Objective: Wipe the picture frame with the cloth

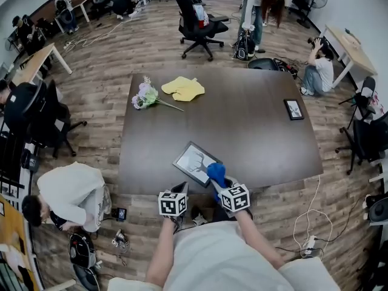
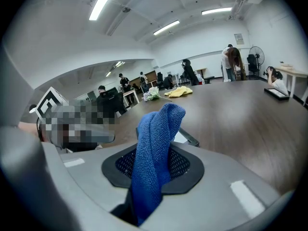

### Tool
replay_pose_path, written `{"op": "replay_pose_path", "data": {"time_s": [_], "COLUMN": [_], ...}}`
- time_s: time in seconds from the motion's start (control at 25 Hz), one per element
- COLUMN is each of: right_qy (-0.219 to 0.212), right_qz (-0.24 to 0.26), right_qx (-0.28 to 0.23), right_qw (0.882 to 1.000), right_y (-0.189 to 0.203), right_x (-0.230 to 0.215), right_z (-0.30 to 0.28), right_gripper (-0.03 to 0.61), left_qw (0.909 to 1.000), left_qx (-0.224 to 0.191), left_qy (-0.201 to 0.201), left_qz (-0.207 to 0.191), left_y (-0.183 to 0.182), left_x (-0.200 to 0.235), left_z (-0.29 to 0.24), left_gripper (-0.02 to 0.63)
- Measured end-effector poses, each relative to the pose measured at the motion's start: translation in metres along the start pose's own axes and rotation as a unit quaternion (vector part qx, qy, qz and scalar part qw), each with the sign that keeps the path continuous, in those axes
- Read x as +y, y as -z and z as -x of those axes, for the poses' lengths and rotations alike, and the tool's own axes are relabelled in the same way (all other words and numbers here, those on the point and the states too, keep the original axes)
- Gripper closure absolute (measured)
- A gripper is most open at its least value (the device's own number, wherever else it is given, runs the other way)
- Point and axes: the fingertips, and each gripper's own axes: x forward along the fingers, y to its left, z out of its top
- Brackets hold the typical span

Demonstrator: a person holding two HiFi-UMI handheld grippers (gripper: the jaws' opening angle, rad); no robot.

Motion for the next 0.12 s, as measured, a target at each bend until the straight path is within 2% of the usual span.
{"op": "replay_pose_path", "data": {"time_s": [0.12], "right_qy": [0.003], "right_qz": [0.0], "right_qx": [-0.002], "right_qw": [1.0], "right_y": [-0.0033], "right_x": [-0.002], "right_z": [0.0015], "right_gripper": [0.492], "left_qw": [1.0], "left_qx": [-0.001], "left_qy": [0.003], "left_qz": [0.0], "left_y": [-0.0015], "left_x": [-0.0019], "left_z": [-0.0012], "left_gripper": [0.56]}}
